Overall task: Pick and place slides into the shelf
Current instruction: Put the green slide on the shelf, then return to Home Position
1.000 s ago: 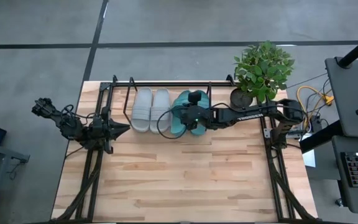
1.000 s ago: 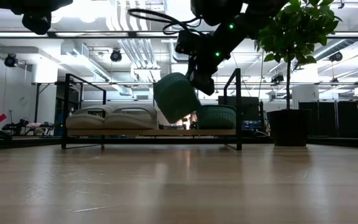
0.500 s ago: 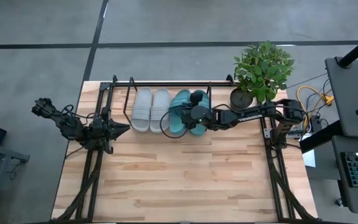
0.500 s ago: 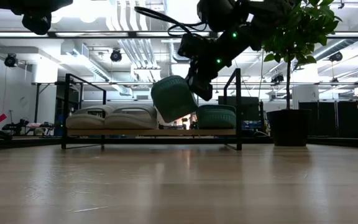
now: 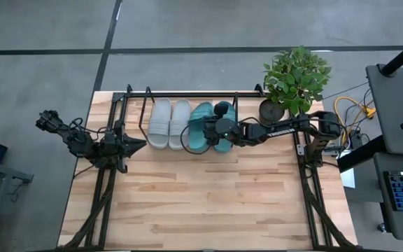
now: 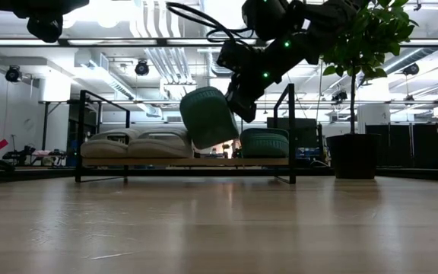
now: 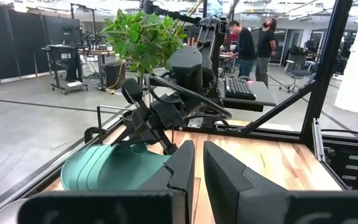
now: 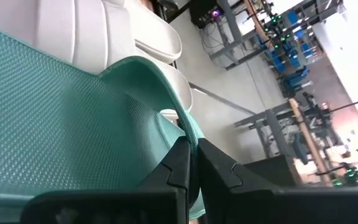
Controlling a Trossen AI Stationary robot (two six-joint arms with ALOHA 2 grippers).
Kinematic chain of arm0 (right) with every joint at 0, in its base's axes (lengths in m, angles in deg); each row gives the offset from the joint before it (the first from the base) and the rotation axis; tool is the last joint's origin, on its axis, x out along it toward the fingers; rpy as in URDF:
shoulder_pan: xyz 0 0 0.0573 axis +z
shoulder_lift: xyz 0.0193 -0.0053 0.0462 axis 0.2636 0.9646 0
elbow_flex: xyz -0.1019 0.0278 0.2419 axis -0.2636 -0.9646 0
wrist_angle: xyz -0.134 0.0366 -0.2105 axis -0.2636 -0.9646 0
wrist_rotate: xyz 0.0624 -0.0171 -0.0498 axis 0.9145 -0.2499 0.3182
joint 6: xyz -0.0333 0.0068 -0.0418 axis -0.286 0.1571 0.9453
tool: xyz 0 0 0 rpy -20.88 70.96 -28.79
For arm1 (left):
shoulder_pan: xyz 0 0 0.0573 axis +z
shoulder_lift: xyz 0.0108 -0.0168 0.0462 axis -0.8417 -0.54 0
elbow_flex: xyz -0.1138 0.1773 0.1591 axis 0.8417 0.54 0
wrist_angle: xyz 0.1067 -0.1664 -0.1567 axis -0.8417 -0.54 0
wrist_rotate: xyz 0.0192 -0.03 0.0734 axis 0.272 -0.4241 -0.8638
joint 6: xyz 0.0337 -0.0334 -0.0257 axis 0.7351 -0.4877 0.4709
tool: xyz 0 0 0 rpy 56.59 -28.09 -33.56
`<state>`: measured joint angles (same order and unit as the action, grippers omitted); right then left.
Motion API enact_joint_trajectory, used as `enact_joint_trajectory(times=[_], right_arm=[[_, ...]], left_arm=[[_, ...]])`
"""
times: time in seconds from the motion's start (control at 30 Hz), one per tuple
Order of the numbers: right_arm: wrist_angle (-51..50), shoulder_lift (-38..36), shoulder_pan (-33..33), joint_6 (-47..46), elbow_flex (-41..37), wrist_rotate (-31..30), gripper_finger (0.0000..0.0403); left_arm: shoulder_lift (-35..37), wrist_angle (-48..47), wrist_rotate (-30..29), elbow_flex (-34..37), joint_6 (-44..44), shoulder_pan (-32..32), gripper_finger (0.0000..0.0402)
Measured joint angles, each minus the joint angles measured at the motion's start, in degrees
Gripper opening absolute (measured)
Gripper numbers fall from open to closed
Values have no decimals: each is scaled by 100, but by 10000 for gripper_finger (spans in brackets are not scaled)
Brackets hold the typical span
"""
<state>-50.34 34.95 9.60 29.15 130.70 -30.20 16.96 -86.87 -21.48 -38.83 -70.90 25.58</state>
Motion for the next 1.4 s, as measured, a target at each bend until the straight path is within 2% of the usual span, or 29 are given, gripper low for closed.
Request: enact_joint_trajectory(times=[0.23, 0.63, 0.83, 1.0, 1.17, 1.23, 1.4], right_arm=[[-45, 0, -72, -540, -22, 151, 21], [-810, 0, -71, -925, 118, 196, 116], [-1251, -6, -71, -1350, 440, 153, 147], [-1941, -24, -71, -1670, 777, 150, 164], [-2763, -98, -23, -2417, 1241, 160, 178], [-3085, -164, 50, -2755, 1473, 342, 180], [-3022, -572, 429, -3411, 1806, 1777, 173]], left_arm=[[-2, 0, 0, 0, 1, 0, 19], [-8, 1, 1, 11, 1, 0, 19], [-8, 2, 0, 11, 0, 0, 19], [-12, 0, 2, 13, -1, 0, 19], [-12, 0, 2, 26, -1, -1, 19], [-12, 2, 0, 26, -1, 1, 19], [-10, 26, 2, 26, -1, 1, 19]])
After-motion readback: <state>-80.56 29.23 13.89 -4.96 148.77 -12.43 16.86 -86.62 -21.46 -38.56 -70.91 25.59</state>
